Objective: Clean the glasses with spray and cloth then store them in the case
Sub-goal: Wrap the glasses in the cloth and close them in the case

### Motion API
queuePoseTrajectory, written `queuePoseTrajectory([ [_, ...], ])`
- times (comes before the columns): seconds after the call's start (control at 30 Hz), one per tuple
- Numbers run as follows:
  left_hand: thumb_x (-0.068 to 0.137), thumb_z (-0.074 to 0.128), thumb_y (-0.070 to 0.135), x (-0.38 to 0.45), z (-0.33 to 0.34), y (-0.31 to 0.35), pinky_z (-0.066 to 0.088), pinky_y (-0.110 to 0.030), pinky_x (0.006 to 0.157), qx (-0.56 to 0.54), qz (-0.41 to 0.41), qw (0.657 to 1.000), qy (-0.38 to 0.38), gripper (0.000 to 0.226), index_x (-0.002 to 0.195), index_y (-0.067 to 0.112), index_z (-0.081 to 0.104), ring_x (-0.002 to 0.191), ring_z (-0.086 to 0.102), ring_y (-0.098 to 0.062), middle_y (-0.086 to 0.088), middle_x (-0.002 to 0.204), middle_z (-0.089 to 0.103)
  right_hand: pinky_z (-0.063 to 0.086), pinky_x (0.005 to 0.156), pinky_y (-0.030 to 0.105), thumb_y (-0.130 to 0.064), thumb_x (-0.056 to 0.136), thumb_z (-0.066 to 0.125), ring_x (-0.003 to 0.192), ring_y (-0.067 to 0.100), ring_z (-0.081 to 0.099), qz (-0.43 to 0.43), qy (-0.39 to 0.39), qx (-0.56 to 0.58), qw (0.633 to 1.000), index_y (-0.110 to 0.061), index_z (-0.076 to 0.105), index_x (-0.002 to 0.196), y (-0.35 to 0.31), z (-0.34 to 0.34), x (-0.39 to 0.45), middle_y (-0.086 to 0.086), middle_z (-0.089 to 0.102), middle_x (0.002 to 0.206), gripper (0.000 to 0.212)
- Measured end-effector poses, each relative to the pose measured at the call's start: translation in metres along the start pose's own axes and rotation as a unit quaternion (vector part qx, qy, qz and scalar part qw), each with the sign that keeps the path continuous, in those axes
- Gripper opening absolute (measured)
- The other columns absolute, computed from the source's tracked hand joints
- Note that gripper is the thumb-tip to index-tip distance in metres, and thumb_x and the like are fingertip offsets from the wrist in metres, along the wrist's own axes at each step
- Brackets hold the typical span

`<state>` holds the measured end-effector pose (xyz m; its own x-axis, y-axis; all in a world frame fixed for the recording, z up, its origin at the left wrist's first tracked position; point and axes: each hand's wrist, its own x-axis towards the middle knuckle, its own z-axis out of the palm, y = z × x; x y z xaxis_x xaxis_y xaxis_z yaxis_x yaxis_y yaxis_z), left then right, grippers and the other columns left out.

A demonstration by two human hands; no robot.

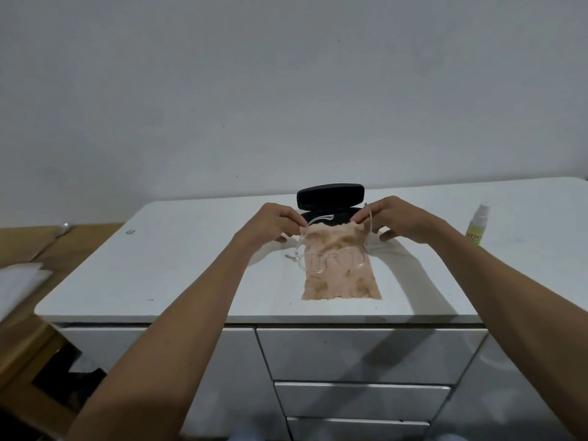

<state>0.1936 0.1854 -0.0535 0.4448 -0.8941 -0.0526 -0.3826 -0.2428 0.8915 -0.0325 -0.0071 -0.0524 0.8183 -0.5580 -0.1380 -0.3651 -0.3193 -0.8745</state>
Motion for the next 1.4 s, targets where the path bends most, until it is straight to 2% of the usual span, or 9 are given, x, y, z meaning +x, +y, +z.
queuePoseTrajectory([
  [0.2,0.077,0.065,0.006,-0.001,-0.002,0.006,0.051,-0.035,0.079,0.038,-0.023,0.996,-0.079,0.028,0.098,0.015,0.082,0.088,0.060,-0.018,-0.012,0.108,0.075,0.042,0.072,0.032,-0.010,0.090,0.056,0.082,0.019,0.049,0.038,-0.062,0.018,0.997,-0.008,0.080,0.094,0.002,0.000,-0.004,0.004,0.067,0.092,0.025],
  [0.37,0.079,0.044,-0.007,-0.007,0.011,0.016,0.052,-0.034,0.076,0.079,-0.035,0.987,-0.132,0.041,0.086,0.007,0.082,0.079,0.063,-0.012,-0.006,0.095,0.078,0.040,0.068,0.031,-0.037,0.101,0.055,0.077,0.017,0.048,0.055,-0.074,0.058,0.994,-0.007,0.072,0.085,-0.003,0.003,-0.009,0.008,0.078,0.097,0.038],
  [0.47,0.077,0.043,-0.009,-0.007,0.012,0.016,0.050,-0.032,0.074,0.078,-0.029,0.991,-0.102,0.043,0.079,0.012,0.081,0.074,0.059,-0.010,-0.002,0.090,0.075,0.040,0.069,0.030,-0.045,0.100,0.055,0.076,0.017,0.048,0.052,-0.068,0.064,0.994,-0.007,0.075,0.085,0.000,0.002,-0.010,0.007,0.078,0.100,0.046],
  [0.63,0.077,0.046,-0.014,-0.012,0.009,0.005,0.044,-0.030,0.064,0.034,-0.025,0.999,-0.016,0.036,0.086,0.004,0.075,0.078,0.061,-0.013,0.000,0.085,0.075,0.037,0.058,0.027,-0.025,0.089,0.062,0.074,0.018,0.049,0.045,0.041,0.052,0.997,-0.009,0.078,0.086,0.006,0.001,-0.020,0.008,0.075,0.089,0.023],
  [0.8,0.077,0.043,-0.014,-0.032,0.009,-0.004,0.042,-0.028,0.058,0.044,-0.022,0.999,0.017,0.044,0.071,0.017,0.074,0.071,0.061,-0.010,-0.010,0.097,0.074,0.034,0.049,0.023,-0.012,0.094,0.062,0.064,0.017,0.049,0.040,0.117,0.004,0.992,-0.008,0.077,0.086,0.016,0.003,-0.037,0.010,0.074,0.082,0.017],
  [1.07,0.083,0.051,-0.009,-0.041,0.013,0.000,0.044,-0.027,0.063,0.080,0.017,0.996,0.045,0.038,0.079,0.021,0.073,0.082,0.063,-0.017,-0.014,0.105,0.075,0.039,0.045,0.021,-0.015,0.086,0.072,0.052,0.016,0.051,0.064,0.086,-0.150,0.983,-0.004,0.079,0.084,0.007,0.014,-0.056,0.003,0.074,0.066,0.013],
  [1.27,0.080,0.077,0.001,-0.025,0.014,-0.010,0.051,-0.022,0.069,0.099,0.022,0.994,0.044,0.017,0.084,0.016,0.082,0.064,0.064,-0.004,0.007,0.064,0.071,0.041,0.054,0.014,-0.027,0.079,0.085,0.050,0.000,0.056,-0.038,0.056,-0.187,0.980,-0.019,0.079,0.072,0.002,0.027,-0.052,-0.006,0.070,0.055,0.012],
  [1.33,0.081,0.077,-0.002,-0.022,0.019,-0.008,0.043,-0.010,0.056,0.120,0.014,0.992,0.028,0.016,0.090,0.011,0.082,0.050,0.054,0.003,0.014,0.048,0.059,0.039,0.051,0.008,-0.027,0.078,0.087,0.048,-0.002,0.058,-0.066,0.059,-0.191,0.978,-0.018,0.080,0.080,0.000,0.036,-0.051,-0.008,0.069,0.052,0.011],
  [1.4,0.080,0.082,0.005,-0.019,0.024,-0.007,0.038,-0.007,0.050,0.128,0.017,0.991,0.026,0.013,0.088,0.014,0.083,0.052,0.052,-0.001,0.008,0.054,0.062,0.040,0.052,0.008,-0.027,0.079,0.087,0.047,-0.001,0.060,-0.082,0.067,-0.198,0.974,-0.020,0.081,0.085,-0.003,0.045,-0.049,-0.009,0.067,0.049,0.011],
])
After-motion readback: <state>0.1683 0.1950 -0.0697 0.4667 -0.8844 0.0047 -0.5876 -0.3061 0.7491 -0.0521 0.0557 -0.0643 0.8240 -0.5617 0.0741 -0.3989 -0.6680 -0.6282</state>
